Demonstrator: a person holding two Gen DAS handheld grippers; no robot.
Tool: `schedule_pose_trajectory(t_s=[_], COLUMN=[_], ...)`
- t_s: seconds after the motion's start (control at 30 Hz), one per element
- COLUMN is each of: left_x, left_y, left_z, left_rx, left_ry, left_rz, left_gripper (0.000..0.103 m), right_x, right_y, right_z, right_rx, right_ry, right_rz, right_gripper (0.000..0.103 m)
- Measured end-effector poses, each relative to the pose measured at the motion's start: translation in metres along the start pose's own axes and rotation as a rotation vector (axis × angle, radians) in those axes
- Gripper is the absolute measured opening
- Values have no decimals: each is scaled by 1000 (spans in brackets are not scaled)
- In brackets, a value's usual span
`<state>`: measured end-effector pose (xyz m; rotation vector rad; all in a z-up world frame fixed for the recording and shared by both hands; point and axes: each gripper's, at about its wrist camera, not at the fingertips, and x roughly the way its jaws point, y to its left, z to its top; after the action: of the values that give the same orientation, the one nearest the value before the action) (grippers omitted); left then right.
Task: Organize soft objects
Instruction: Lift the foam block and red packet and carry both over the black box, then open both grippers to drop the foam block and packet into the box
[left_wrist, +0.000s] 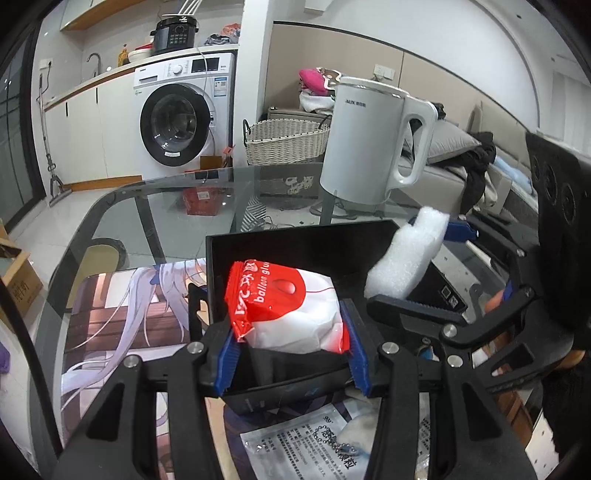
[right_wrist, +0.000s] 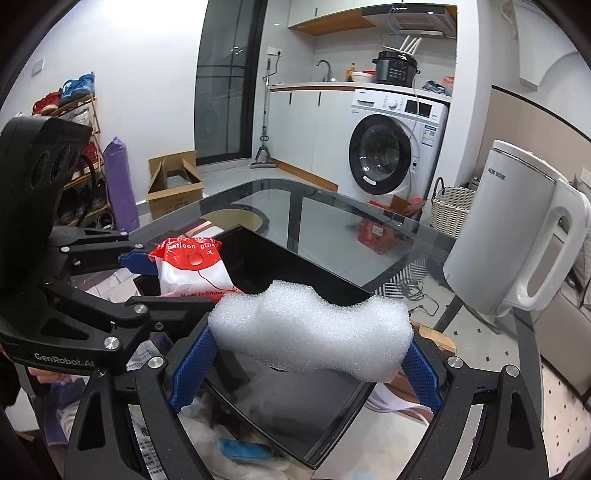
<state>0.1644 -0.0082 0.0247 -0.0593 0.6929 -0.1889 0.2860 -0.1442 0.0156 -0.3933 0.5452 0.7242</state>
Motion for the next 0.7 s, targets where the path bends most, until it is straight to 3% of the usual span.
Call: schedule_pose_trajectory(t_s=[0.37, 0.7], left_x=[-4, -6], left_y=[-5, -2], left_z=[-4, -6], left_rx=[-14, -11], left_ry=[47, 35], left_rz=[-16, -32], left_gripper=[49, 51], right_x=[3, 2], right_y=[-4, -1], right_z=[0, -3], right_rx=[-32, -47], right_ry=[6, 2], right_rz=[40, 70], right_gripper=[92, 94])
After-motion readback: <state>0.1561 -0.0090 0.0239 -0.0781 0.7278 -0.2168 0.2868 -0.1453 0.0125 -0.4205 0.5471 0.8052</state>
